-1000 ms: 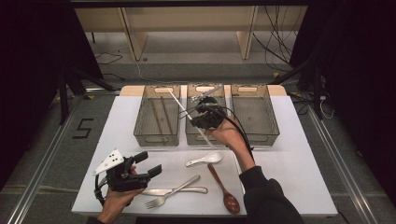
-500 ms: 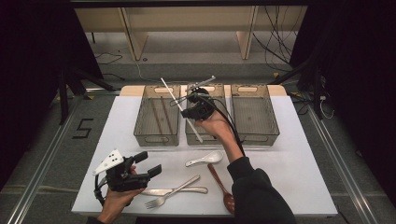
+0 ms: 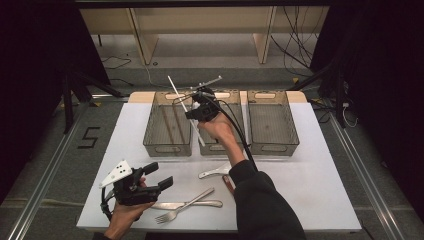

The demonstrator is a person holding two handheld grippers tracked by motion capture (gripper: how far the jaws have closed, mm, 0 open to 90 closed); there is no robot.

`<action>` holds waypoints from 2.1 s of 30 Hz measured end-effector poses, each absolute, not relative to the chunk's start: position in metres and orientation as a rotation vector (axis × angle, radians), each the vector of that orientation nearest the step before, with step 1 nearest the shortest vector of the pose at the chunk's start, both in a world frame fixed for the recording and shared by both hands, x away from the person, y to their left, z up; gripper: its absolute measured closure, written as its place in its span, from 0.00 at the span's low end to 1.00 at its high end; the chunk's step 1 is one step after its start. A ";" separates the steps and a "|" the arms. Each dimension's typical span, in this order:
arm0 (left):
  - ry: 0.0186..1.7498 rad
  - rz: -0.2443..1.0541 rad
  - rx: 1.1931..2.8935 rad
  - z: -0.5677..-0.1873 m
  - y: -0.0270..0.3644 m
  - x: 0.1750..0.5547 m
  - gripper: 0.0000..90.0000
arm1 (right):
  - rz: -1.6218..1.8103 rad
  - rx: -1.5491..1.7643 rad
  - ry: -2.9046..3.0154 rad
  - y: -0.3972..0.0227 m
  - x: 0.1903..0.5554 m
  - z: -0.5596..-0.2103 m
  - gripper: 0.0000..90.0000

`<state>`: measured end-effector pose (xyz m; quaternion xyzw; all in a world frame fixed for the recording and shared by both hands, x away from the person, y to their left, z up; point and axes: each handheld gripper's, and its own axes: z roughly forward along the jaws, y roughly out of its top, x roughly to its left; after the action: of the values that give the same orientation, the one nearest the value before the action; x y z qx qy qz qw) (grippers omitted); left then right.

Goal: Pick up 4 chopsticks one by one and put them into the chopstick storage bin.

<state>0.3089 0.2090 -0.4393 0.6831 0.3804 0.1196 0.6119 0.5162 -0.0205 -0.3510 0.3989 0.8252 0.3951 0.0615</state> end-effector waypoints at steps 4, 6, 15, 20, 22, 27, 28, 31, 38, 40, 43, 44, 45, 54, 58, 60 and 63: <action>0.878 0.274 1.573 -0.439 0.209 0.309 0.18 | 1.200 1.218 2.488 -0.014 0.520 -0.353 0.95; 0.878 0.274 1.573 -0.439 0.209 0.309 0.18 | 1.200 1.225 2.487 -0.010 0.522 -0.354 0.94; 0.876 0.272 1.575 -0.439 0.209 0.309 0.18 | 1.207 1.236 2.463 0.002 0.527 -0.352 0.94; 0.876 0.271 1.572 -0.439 0.209 0.309 0.18 | 1.201 1.240 2.458 0.010 0.529 -0.352 0.94; 0.876 0.270 1.569 -0.439 0.209 0.309 0.18 | 1.191 1.230 2.460 0.014 0.530 -0.353 0.94; 0.876 0.267 1.567 -0.439 0.209 0.308 0.18 | 1.187 1.235 2.457 0.019 0.533 -0.355 0.94; 0.876 0.267 1.566 -0.439 0.209 0.308 0.18 | 1.183 1.241 2.454 0.021 0.533 -0.355 0.94; 0.876 0.267 1.566 -0.439 0.209 0.308 0.18 | 1.180 1.239 2.452 0.024 0.535 -0.356 0.94; 0.875 0.267 1.565 -0.438 0.210 0.308 0.18 | 1.186 1.234 2.453 0.031 0.536 -0.358 0.94; 0.874 0.266 1.565 -0.438 0.210 0.308 0.18 | 1.182 1.235 2.451 0.031 0.537 -0.359 0.94; 0.875 0.265 1.564 -0.438 0.210 0.308 0.18 | 1.181 1.242 2.453 0.032 0.538 -0.361 0.94; 0.875 0.265 1.564 -0.439 0.210 0.308 0.18 | 1.178 1.241 2.454 0.032 0.538 -0.362 0.94; 0.875 0.265 1.564 -0.439 0.210 0.308 0.18 | 1.179 1.245 2.454 0.032 0.538 -0.362 0.94; 0.875 0.265 1.560 -0.438 0.210 0.308 0.18 | 1.167 1.257 2.449 0.034 0.540 -0.367 0.94; 0.874 0.266 1.561 -0.438 0.210 0.308 0.18 | 1.171 1.269 2.447 0.035 0.541 -0.369 0.94; 0.873 0.266 1.562 -0.438 0.210 0.308 0.18 | 1.168 1.275 2.450 0.036 0.541 -0.370 0.94; 0.873 0.265 1.562 -0.438 0.210 0.308 0.18 | 1.163 1.274 2.452 0.036 0.541 -0.372 0.94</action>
<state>0.3080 0.2101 -0.4383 0.6789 0.3792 0.1153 0.6180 0.5407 0.0362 -0.3717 0.4239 0.8158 0.3868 0.0716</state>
